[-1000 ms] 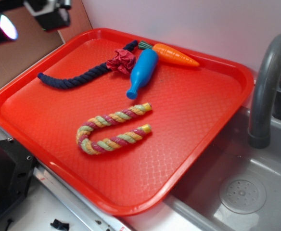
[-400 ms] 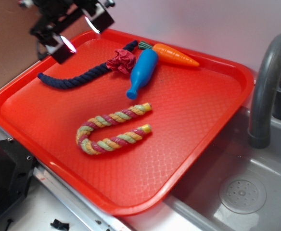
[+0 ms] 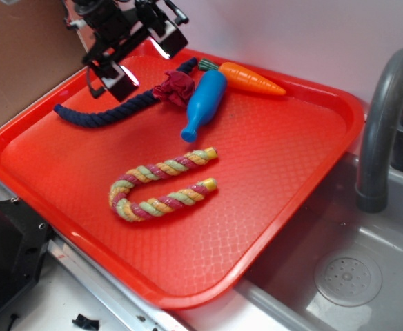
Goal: Grab the red paper.
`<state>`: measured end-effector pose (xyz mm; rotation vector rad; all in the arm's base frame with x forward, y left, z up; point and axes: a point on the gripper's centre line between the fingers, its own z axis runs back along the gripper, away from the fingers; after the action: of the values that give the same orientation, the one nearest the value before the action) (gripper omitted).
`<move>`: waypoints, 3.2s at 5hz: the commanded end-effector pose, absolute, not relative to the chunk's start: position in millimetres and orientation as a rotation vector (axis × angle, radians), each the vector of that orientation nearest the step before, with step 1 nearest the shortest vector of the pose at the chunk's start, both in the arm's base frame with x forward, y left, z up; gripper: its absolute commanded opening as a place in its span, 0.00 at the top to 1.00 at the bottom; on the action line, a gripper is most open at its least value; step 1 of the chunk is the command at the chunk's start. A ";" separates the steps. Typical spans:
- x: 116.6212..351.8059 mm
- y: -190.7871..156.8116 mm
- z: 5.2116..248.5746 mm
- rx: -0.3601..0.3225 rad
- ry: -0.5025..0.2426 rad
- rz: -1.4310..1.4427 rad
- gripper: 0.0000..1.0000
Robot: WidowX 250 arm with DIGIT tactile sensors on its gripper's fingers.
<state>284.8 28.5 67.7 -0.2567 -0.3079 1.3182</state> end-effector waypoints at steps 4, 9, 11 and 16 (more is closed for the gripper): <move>312.2 23.8 34.0 -0.251 -0.252 1.269 0.00; 311.9 3.1 22.9 -0.170 -0.196 1.274 1.00; 303.1 11.7 61.1 -0.040 -0.196 1.197 1.00; 202.6 3.4 226.4 -0.142 -0.092 0.402 1.00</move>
<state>195.8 -5.7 220.7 -0.1386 -0.0703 0.4051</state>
